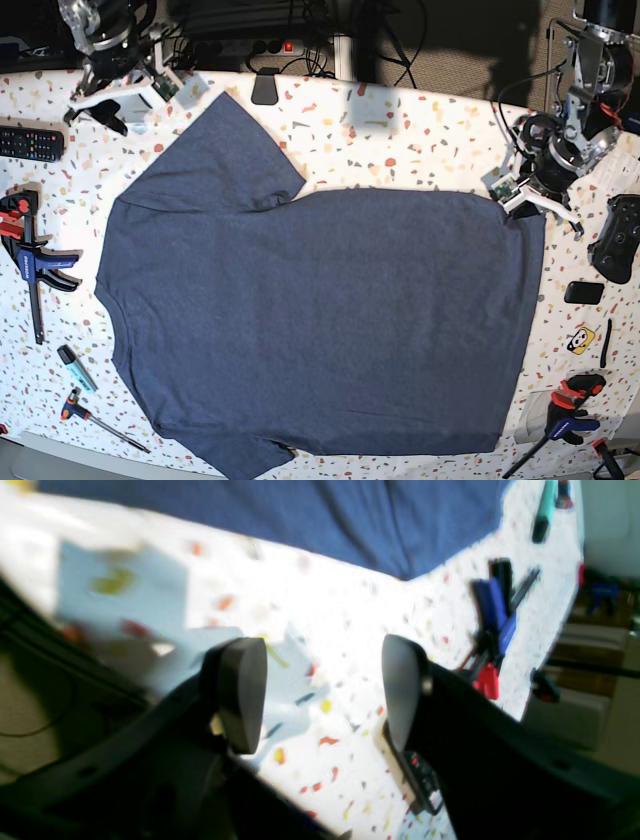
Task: Fold the T-shirt properly
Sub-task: 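Move the right gripper to the sleeve-shoulder edge and grasp it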
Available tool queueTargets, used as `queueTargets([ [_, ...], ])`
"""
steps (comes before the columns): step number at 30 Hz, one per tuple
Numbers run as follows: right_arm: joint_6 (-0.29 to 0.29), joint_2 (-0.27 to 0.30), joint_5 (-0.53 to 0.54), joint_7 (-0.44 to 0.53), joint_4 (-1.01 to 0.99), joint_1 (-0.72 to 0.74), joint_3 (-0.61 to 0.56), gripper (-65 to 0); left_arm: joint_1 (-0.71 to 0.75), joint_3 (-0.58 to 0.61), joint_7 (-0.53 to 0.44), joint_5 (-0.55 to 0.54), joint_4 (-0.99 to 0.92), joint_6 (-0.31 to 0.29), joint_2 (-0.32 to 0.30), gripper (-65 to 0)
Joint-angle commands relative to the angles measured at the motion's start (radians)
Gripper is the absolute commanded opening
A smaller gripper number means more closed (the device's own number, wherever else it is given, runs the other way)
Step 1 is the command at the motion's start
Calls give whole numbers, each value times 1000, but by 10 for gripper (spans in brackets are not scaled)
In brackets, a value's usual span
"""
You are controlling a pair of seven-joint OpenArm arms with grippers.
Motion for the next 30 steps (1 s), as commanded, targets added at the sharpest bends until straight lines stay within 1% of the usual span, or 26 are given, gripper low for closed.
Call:
queueTargets([
  [1, 30, 11, -10, 18, 0, 15, 6, -290, 2, 2, 18, 3, 2, -27, -9, -650],
  [3, 87, 11, -10, 40, -26, 45, 6, -290, 2, 2, 18, 3, 2, -23, -9, -650],
  [5, 98, 11, -10, 66, -56, 74, 6, -290, 3, 2, 18, 3, 2, -24, -9, -650],
  [8, 124, 12, -5, 73, -95, 121, 6, -290, 2, 2, 19, 3, 2, -23, -9, -650],
  [11, 156, 14, 38, 75, -121, 155, 6, -291, 2, 2, 18, 3, 2, -24, -9, -650],
  [15, 170, 14, 44, 98, -165, 194, 5, -291, 2, 2, 19, 3, 2, -24, -9, -650],
  [18, 242, 14, 97, 111, -196, 227, 5, -291, 2, 2, 19, 3, 2, -24, -9, -650],
  [19, 252, 14, 100, 121, -207, 238, 5, -291, 3, 2, 19, 3, 2, -24, -9, -650],
  [23, 259, 14, 100, 134, -233, 272, 5, -291, 2, 2, 19, 3, 2, -24, -9, -650],
  [27, 302, 13, 122, 155, -233, 288, 3, -291, 2, 2, 19, 3, 2, -24, -9, -650],
  [30, 307, 14, 122, 159, -233, 307, -27, -291, 2, 2, 19, 3, 2, -24, -9, -650],
])
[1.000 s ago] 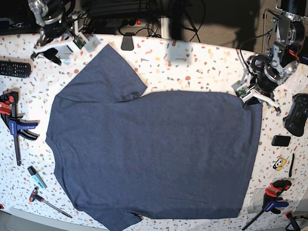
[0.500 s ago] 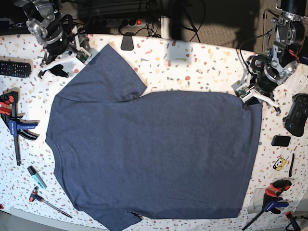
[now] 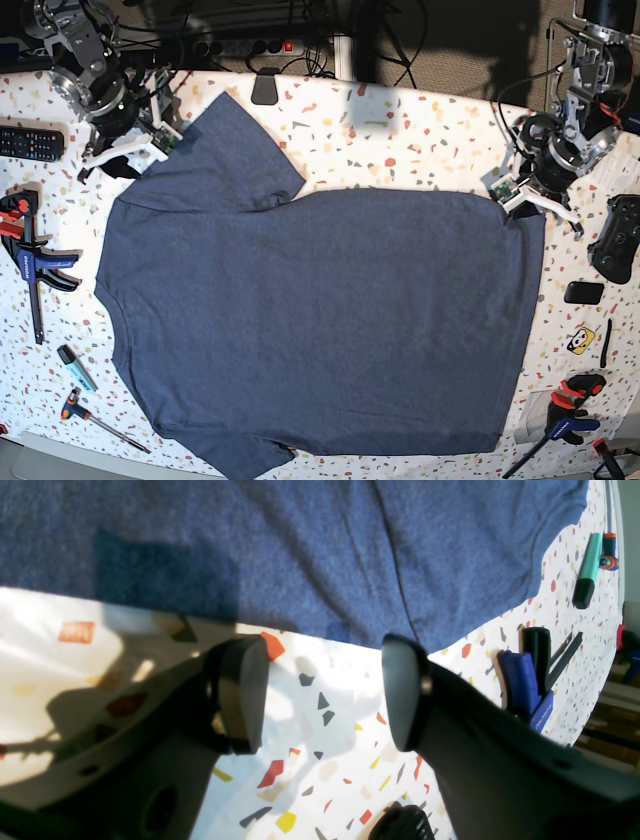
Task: Fold the T-shirt properly
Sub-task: 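Move the right gripper to the sleeve-shoulder edge and grasp it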
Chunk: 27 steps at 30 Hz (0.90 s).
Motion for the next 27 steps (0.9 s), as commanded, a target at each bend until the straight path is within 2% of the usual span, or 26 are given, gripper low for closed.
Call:
queueTargets([
  [1, 11, 13, 5, 10, 7, 10, -14, -291, 2, 2, 19, 4, 2, -26, -9, -650],
  [9, 9, -4, -58, -34, -14, 90, -156, -291, 2, 2, 57, 3, 2, -26, -10, -650],
  [17, 10, -37, -58, -32, -26, 127, -166, -291, 2, 2, 56, 3, 2, -26, -9, -650],
  [27, 11, -72, -54, -22, -138, 209, -166, -291, 2, 2, 56, 3, 2, -26, -10, -650],
])
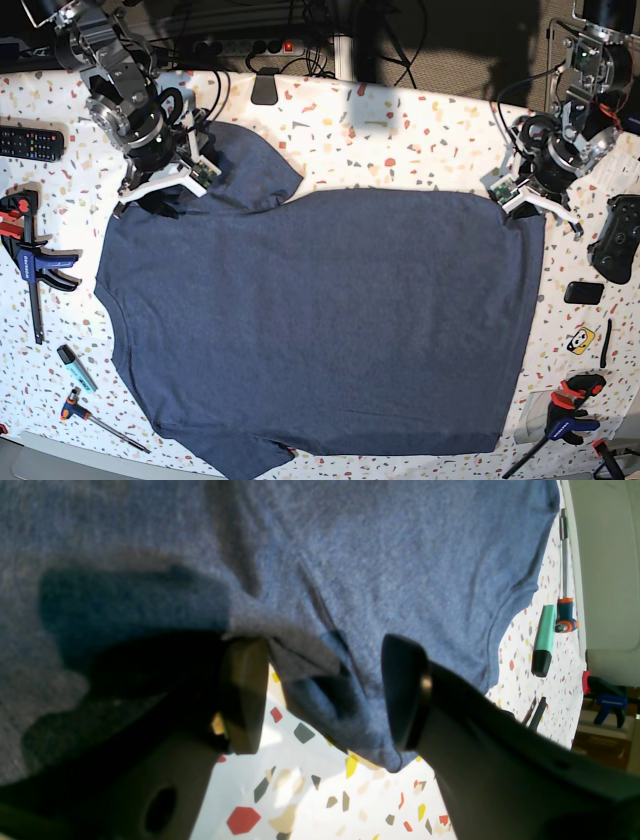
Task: Fold the T-shirt properly
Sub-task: 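Move the right gripper to the sleeve-shoulder edge and grasp it, then lift and pull the shirt's shoulder edge with both grippers, then lower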
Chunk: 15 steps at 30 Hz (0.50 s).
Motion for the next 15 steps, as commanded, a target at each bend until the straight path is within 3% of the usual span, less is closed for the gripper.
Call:
queueTargets([
  [1, 15, 12, 1, -25, -3, 3, 1, -291, 2, 0, 39, 7, 0, -27, -10, -650],
  [3, 25, 12, 2, -25, -3, 3, 1, -313, 3, 0, 39, 7, 0, -27, -9, -650],
  [5, 51, 12, 2, -25, -3, 3, 1, -416, 3, 0, 39, 7, 0, -27, -9, -650],
  [8, 42, 12, 10, -25, -3, 3, 1, -613, 3, 0, 40, -3, 0, -26, -10, -650],
  [9, 29, 12, 10, -25, -3, 3, 1, -650, 3, 0, 40, -21, 0, -27, -10, -650],
  [15, -16, 13, 35, -74, 18, 3, 2, -650, 3, -2, 39, -163, 0, -26, -10, -650],
])
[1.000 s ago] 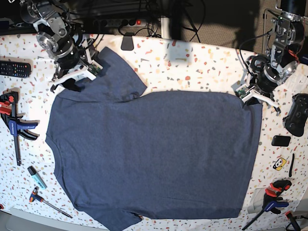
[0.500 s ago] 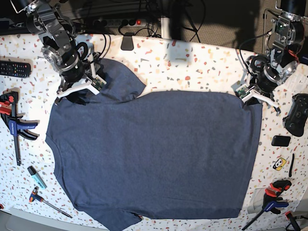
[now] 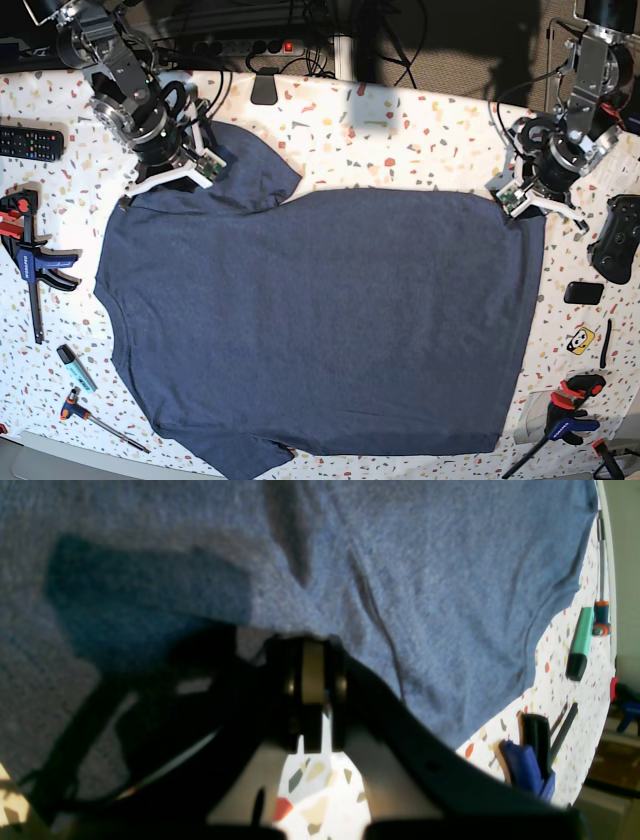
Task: Fold the T-shirt properly
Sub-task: 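Lift and pull the shirt's shoulder edge with both grippers, then lower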
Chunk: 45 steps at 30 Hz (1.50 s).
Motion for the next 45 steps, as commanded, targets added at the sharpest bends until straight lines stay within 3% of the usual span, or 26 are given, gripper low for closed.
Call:
queueTargets([
  [1, -19, 19, 15, -18, 18, 3, 5, -650, 2, 1, 10, -29, 3, -32, -12, -650],
  [5, -43, 51, 79, -19, 80, -10, 6, -650, 3, 1, 9, -200, 16, 7, -63, -650],
  [10, -48, 92, 83, -52, 165, -77, 30, -650, 22, 1, 22, -430, 68, 9, -178, -650],
  [13, -57, 95, 83, -52, 217, -150, 87, -650, 67, 1, 31, -488, 125, 20, -229, -650],
  [15, -57, 95, 83, -52, 255, -206, 137, -650, 100, 1, 69, -517, 166, 79, -246, -650],
  [18, -57, 95, 102, -51, 316, -296, 208, -650, 142, 1, 106, -522, 203, 122, -257, -650],
  [24, -57, 94, 109, -51, 423, -488, 310, -650, 232, 1, 113, -527, 227, 130, -256, -650],
  [26, -58, 94, 109, -51, 441, -543, 331, -650, 274, 1, 116, -546, 241, 177, -257, -650],
  [30, -135, 94, 108, -47, 471, -639, 347, -650, 360, -1, 117, -544, 284, 258, -257, -650],
  [40, -163, 68, 89, -48, 494, -768, 347, -650, 513, -66, 146, -545, 407, 260, -253, -650],
  [45, -170, 43, 6, -40, 501, -808, 346, -650, 581, -146, 146, -544, 452, 259, -254, -650],
])
